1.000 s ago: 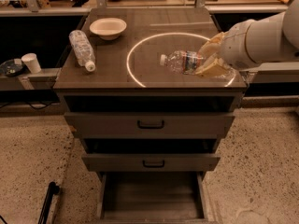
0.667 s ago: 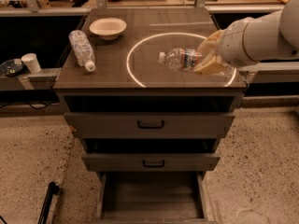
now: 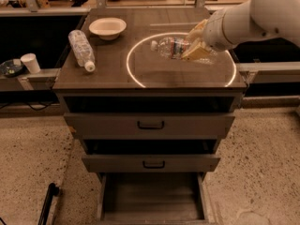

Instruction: Pick water bottle from bottom drawer and place on counter

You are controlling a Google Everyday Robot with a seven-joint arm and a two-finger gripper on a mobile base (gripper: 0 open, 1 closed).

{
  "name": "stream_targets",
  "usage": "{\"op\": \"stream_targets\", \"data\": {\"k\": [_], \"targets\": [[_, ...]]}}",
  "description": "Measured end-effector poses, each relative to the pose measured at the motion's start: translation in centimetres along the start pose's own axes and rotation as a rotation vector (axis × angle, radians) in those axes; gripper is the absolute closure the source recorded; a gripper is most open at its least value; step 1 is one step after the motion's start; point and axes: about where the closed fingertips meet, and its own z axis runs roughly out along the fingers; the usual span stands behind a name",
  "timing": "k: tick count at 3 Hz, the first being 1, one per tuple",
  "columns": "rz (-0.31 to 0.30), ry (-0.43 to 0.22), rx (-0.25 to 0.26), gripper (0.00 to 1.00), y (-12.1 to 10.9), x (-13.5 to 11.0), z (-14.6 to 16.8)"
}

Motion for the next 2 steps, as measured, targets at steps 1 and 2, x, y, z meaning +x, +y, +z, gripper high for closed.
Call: {"op": "stream_targets", "data": {"k": [1,2], "targets": [[0.035,0.036,-0.04,0.73,-1.7,0.8,3.3],[0.071,0.064,-0.072,0.5,-3.1,0.3,6.3]]}}
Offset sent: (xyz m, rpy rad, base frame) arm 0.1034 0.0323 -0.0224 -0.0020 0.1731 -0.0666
